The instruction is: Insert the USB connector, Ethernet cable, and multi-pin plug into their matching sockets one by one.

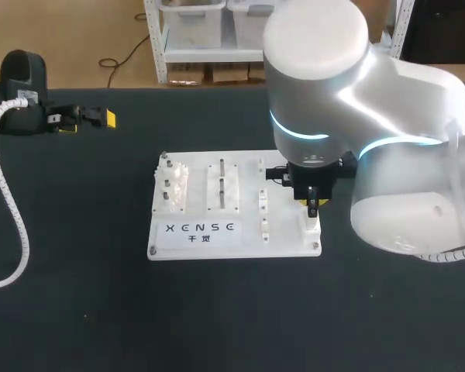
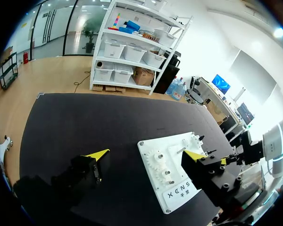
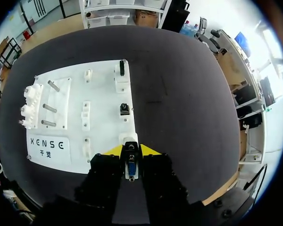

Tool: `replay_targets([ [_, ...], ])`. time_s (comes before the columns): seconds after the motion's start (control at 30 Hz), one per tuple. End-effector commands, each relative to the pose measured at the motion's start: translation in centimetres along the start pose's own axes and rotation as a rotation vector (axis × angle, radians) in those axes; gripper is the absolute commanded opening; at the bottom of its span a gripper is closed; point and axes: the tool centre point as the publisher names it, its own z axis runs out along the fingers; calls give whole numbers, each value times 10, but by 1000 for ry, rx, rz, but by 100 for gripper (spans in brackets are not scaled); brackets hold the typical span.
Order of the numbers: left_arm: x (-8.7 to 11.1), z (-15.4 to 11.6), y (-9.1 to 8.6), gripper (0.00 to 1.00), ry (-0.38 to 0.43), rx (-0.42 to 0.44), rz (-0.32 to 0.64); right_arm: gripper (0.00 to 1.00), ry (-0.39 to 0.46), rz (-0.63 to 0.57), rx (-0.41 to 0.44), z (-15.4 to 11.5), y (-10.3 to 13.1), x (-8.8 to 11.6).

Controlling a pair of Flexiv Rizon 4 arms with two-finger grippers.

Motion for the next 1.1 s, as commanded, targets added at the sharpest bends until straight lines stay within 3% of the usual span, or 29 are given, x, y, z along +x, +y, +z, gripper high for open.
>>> replay_targets([
  [0.03, 0, 0, 0, 100, 0, 0, 0, 0, -6, 1, 0, -1, -1, 2],
  [1.1, 0, 0, 0, 100, 0, 0, 0, 0, -17, -11, -2, 2, -3, 5],
])
